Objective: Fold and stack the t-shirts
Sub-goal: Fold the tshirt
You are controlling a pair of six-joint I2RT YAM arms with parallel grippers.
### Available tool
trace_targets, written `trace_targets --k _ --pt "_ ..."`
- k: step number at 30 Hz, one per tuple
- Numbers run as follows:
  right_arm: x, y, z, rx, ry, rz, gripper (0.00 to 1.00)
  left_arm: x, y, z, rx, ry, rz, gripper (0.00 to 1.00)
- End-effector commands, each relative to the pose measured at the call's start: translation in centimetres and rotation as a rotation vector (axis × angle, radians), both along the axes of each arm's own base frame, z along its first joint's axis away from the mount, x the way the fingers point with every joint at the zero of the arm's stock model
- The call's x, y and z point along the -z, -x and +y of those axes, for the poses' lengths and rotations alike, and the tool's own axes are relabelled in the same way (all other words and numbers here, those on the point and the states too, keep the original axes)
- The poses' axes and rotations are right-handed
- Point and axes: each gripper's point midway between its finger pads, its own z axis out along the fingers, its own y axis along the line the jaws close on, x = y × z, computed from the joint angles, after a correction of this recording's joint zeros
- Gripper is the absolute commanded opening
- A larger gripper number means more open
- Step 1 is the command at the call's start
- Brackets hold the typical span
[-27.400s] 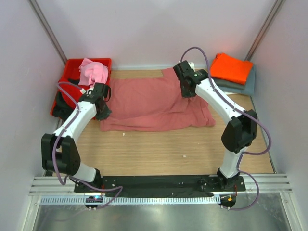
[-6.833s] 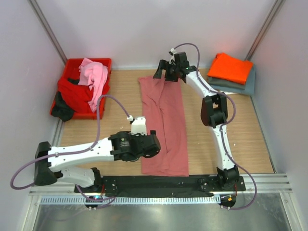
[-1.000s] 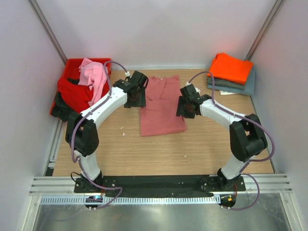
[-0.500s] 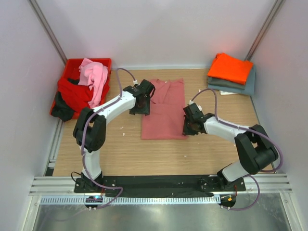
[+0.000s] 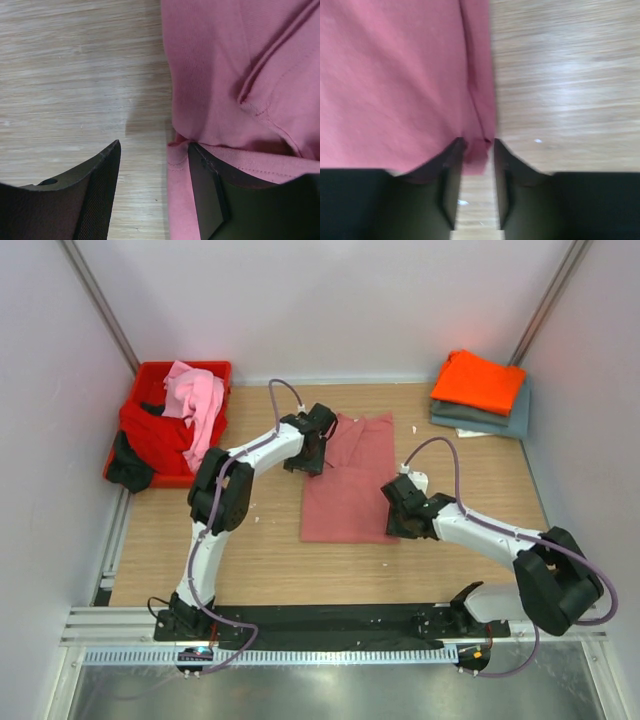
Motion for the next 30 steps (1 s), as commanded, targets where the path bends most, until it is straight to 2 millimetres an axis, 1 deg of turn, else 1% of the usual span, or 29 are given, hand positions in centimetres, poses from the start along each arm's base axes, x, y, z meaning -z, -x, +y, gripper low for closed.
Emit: trace_targets --k 1,2,3,4,5,6,7,8,9,10,11,12,13,14,15,16,17,18,19,20,21,22,23,24,25,26,28,29,30 --pt "-4.0 -0.7 -1.6 0.039 0.058 -0.085 0.41 -1.8 -1.2 0.9 -0.011 -0.057 -0.050 0.58" --pt "-5.0 -0.7 -1.8 0.041 0.063 -0.093 0.54 -2.9 -1.2 1.1 -0.021 -0.056 -0.068 0.59" --pt "-7.1 -1.7 -1.3 0.043 0.037 -0.141 0.58 -3.5 -1.1 1.5 -0.034 -0.066 -0.079 0.59" --pt "-8.5 -2.1 -1.1 0.043 0.026 -0.172 0.60 -4.3 -1.0 1.7 -0.040 -0.063 -0.089 0.60" --pt "-9.5 -2.6 -1.0 0.032 0.025 -0.199 0.63 -6.8 -0.8 1.7 -0.049 -0.036 -0.135 0.61" --pt "-11.4 -3.7 -0.2 0.020 -0.008 -0.248 0.65 -7.5 -0.3 1.9 -0.054 -0.036 -0.146 0.62" --pt "-11.9 -4.2 0.4 0.002 -0.020 -0.263 0.66 -8.9 0.0 2.2 -0.064 -0.027 -0.174 0.63" --pt "-12.6 -5.0 1.1 -0.021 -0.039 -0.289 0.67 -11.0 0.9 2.4 -0.072 0.005 -0.209 0.63" --pt "-13.6 -5.9 2.0 -0.039 -0.061 -0.316 0.67 -12.2 1.4 2.5 -0.080 0.026 -0.229 0.64" --pt "-13.2 -6.8 3.2 -0.074 -0.072 -0.310 0.66 -13.0 2.0 2.5 -0.084 0.050 -0.244 0.64" --pt "-12.9 -7.4 3.7 -0.088 -0.070 -0.304 0.65 -12.6 3.0 3.0 -0.090 0.049 -0.231 0.64" --pt "-13.9 -8.6 4.5 -0.094 -0.080 -0.321 0.63 -14.3 3.9 3.3 -0.094 0.085 -0.261 0.64" --pt "-13.8 -9.3 4.9 -0.100 -0.080 -0.316 0.59 -14.3 4.7 3.4 -0.095 0.101 -0.253 0.64" --pt "-12.0 -10.3 5.3 -0.101 -0.056 -0.272 0.51 -13.1 6.0 4.0 -0.099 0.100 -0.225 0.64" --pt "-12.8 -11.7 5.8 -0.105 -0.078 -0.286 0.46 -14.0 6.9 4.2 -0.110 0.139 -0.243 0.64" --pt "-12.3 -12.4 6.1 -0.113 -0.074 -0.277 0.43 -13.7 7.8 4.2 -0.111 0.168 -0.230 0.64" --pt "-11.6 -13.1 6.0 -0.112 -0.062 -0.259 0.39 -12.1 8.9 4.6 -0.116 0.171 -0.203 0.64" --pt "-10.6 -14.4 5.8 -0.098 -0.032 -0.231 0.37 -11.6 9.6 4.6 -0.129 0.195 -0.194 0.63" --pt "-10.1 -14.9 5.5 -0.093 -0.017 -0.218 0.36 -12.1 10.4 4.8 -0.134 0.228 -0.209 0.63" --pt "-9.8 -15.5 5.3 -0.083 -0.006 -0.213 0.34 -10.3 11.5 4.8 -0.130 0.236 -0.180 0.63" --pt "-8.3 -15.9 4.6 -0.063 0.009 -0.183 0.33 -9.9 12.2 4.7 -0.140 0.259 -0.174 0.63" --pt "-7.7 -16.1 4.2 -0.054 0.013 -0.172 0.33 -9.8 12.7 4.8 -0.143 0.279 -0.179 0.63" --pt "-7.0 -16.4 4.0 -0.046 0.008 -0.167 0.32 -8.3 13.7 4.8 -0.143 0.280 -0.159 0.63" --pt "-5.4 -16.1 3.4 -0.036 0.022 -0.131 0.32 -7.8 14.2 4.5 -0.136 0.298 -0.142 0.63" --pt "-4.5 -16.0 2.7 -0.016 0.026 -0.112 0.32 -7.3 14.7 4.3 -0.147 0.309 -0.133 0.63" --pt "-3.7 -15.9 2.3 -0.004 0.034 -0.098 0.31 -6.2 15.6 4.1 -0.135 0.303 -0.115 0.62" --pt "-1.5 -14.7 1.7 -0.005 0.043 -0.038 0.31 -5.2 16.6 3.6 -0.136 0.308 -0.093 0.62" --pt "-0.8 -14.1 1.6 -0.011 0.045 -0.015 0.29 -4.4 17.3 3.2 -0.123 0.302 -0.080 0.62" --pt "-0.5 -13.9 1.6 -0.013 0.046 -0.006 0.29 -3.8 17.6 3.1 -0.124 0.299 -0.071 0.62"
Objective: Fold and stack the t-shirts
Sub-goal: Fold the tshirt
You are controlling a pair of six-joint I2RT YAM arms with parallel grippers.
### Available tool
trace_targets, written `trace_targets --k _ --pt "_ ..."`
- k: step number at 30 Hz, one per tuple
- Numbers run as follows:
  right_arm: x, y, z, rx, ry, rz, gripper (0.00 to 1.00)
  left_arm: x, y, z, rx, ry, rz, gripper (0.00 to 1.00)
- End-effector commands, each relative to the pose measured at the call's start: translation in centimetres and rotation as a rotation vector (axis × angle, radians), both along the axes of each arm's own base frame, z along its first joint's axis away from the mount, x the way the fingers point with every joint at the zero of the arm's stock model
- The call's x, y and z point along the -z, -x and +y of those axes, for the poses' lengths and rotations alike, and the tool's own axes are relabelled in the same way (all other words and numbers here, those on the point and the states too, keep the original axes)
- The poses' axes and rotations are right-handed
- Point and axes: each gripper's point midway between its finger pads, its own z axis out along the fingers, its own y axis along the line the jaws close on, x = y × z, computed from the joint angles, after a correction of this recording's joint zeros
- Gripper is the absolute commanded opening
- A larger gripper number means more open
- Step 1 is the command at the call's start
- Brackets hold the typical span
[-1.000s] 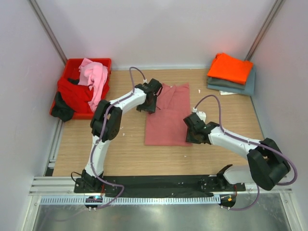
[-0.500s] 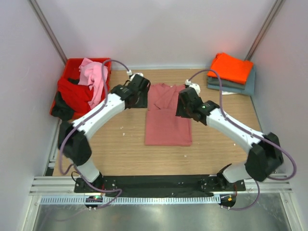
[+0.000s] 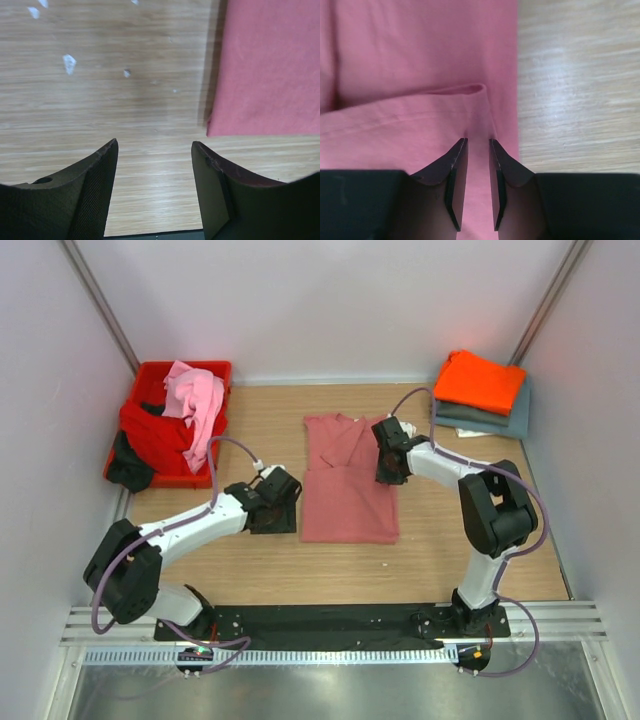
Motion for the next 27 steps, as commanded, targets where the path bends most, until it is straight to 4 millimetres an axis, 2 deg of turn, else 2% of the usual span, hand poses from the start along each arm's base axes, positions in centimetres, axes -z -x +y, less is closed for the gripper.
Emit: trace_targets --k 1,3,4,6,7,9,11,12,13,14,16,17,19,20,22,25,27 --pt "0.9 0.9 0.4 -0.024 -0.017 0.026 0.29 -0.5 -0.5 -3.0 -0.015 0.122 -0.061 0.61" --pt "0.1 1.1 0.0 -0.030 0.000 0.024 0.32 0.7 -0.2 -2.7 -0.032 0.113 -0.047 0.61" --pt "-0.5 1.1 -0.4 -0.022 0.016 0.014 0.38 0.9 -0.2 -2.8 -0.037 0.117 -0.050 0.61" --pt "-3.1 1.5 -1.9 0.008 0.066 -0.029 0.48 1.7 0.1 -2.5 -0.049 0.113 -0.039 0.60" --pt "-4.2 1.8 -2.4 0.020 0.076 -0.048 0.59 1.8 0.1 -2.7 -0.049 0.125 -0.039 0.60" --pt "-6.8 3.1 -3.8 0.062 0.086 -0.097 0.71 2.2 0.3 -2.9 -0.050 0.138 -0.030 0.60" --pt "-7.8 4.4 -4.3 0.079 0.066 -0.113 0.80 2.5 0.3 -3.3 -0.048 0.154 -0.026 0.60" --pt "-8.0 5.8 -4.1 0.076 0.008 -0.116 0.83 2.6 0.3 -3.5 -0.051 0.159 -0.023 0.60" --pt "-7.8 6.6 -3.8 0.070 -0.025 -0.105 0.88 2.8 0.3 -3.7 -0.050 0.164 -0.019 0.61" --pt "-6.4 8.1 -3.7 0.069 -0.049 -0.068 0.89 3.1 0.4 -3.8 -0.051 0.165 -0.013 0.61" --pt "-6.4 9.7 -1.9 0.054 -0.188 -0.054 0.89 3.4 0.5 -4.1 -0.064 0.178 -0.013 0.61" --pt "-4.8 11.2 -1.8 0.050 -0.214 -0.013 0.89 3.5 0.5 -4.0 -0.072 0.183 -0.015 0.61" --pt "-4.5 12.7 -1.0 0.039 -0.298 -0.001 0.90 3.3 0.3 -4.4 -0.089 0.218 -0.030 0.61" --pt "-3.3 13.8 -0.8 0.030 -0.320 0.032 0.90 3.3 0.4 -4.3 -0.091 0.226 -0.033 0.61" --pt "-3.0 14.8 -0.6 0.018 -0.353 0.039 0.90 3.2 0.3 -4.5 -0.089 0.250 -0.051 0.61" --pt "-1.5 15.7 -1.0 0.023 -0.353 0.054 0.90 2.6 -0.2 -4.9 -0.091 0.296 -0.100 0.61" --pt "-0.9 16.0 -0.9 0.022 -0.358 0.059 0.91 3.2 0.0 -4.7 -0.097 0.292 -0.096 0.61"
